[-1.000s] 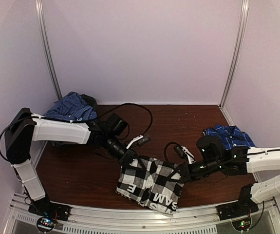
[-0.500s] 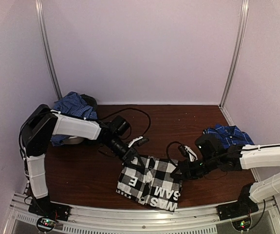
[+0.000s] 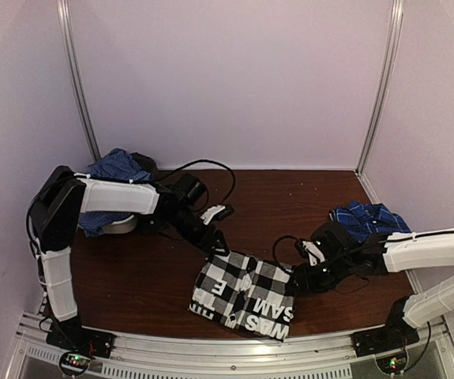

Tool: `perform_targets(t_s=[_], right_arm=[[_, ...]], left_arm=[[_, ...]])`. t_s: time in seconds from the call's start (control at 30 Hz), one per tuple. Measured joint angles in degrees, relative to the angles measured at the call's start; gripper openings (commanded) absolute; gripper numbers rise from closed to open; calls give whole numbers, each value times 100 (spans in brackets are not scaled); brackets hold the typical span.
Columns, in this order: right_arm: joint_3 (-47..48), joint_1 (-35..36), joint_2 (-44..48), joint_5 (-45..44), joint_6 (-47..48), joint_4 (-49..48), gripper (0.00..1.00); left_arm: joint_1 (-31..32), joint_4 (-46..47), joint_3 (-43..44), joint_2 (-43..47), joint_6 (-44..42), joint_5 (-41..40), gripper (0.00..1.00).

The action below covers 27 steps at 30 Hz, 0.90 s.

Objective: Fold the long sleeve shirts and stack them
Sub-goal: Fold the 2/3-rectangle-folded shirt at the center of the board, then smooth out the square-folded shirt at the center of the board.

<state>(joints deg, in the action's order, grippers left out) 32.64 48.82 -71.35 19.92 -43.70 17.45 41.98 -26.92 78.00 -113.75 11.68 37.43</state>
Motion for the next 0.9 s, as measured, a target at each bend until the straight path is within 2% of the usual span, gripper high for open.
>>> perform_targets(t_s=[0.13, 0.3, 0.5, 0.7, 0.9], right_arm=[[116, 2, 221, -330, 81, 407, 53], [374, 149, 765, -706, 179, 765, 54], [675, 662, 898, -859, 195, 660, 53], [673, 914, 372, -804, 177, 122, 52], [103, 922, 50, -651, 103, -651, 51]], left_arm=[[-4, 24, -136, 424, 105, -892, 57], [20, 341, -699, 1591, 369, -1679, 57], [474, 1137, -1360, 2437, 756, -1694, 57], [1250, 2127, -2297, 2441, 1285, -1598, 55], [1305, 3005, -3379, 2317, 1768, -1644, 54]])
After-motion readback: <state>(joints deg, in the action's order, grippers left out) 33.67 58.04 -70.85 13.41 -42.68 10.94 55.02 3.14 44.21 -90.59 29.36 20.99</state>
